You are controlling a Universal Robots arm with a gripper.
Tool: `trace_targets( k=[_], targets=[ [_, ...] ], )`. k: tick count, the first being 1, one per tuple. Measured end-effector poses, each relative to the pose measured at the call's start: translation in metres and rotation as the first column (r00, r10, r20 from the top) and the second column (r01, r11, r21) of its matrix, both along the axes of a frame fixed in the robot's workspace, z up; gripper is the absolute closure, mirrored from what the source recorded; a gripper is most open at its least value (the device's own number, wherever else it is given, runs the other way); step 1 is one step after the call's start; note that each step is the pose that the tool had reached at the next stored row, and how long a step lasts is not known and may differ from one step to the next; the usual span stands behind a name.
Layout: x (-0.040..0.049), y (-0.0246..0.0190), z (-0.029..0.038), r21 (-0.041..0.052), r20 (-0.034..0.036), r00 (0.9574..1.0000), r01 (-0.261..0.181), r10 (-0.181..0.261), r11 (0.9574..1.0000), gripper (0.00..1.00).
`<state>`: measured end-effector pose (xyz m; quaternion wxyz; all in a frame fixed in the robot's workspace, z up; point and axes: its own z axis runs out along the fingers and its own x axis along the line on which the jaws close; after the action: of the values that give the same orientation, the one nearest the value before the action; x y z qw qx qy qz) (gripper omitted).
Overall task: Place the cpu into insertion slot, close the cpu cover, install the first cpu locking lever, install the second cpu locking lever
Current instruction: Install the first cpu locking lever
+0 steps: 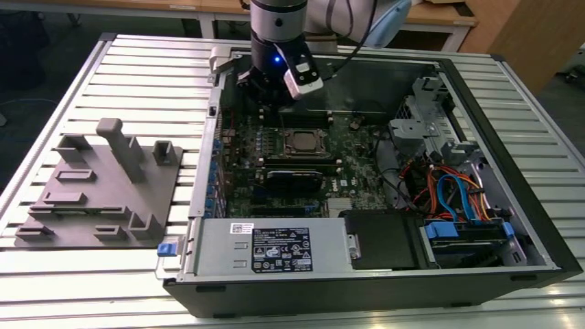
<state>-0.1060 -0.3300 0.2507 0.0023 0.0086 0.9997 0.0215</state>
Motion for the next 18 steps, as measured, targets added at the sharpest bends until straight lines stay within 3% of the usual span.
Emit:
trace_targets(
  k=[9, 18],
  targets=[
    [-0.0033, 0.0023, -0.0001, 0.0, 0.0, 1.0, 0.0, 0.0, 1.0, 0.9],
    [-0.0033, 0.0128, 0.0, -0.0002, 0.0, 1.0, 0.0, 0.0, 1.0, 0.9]
  ],
)
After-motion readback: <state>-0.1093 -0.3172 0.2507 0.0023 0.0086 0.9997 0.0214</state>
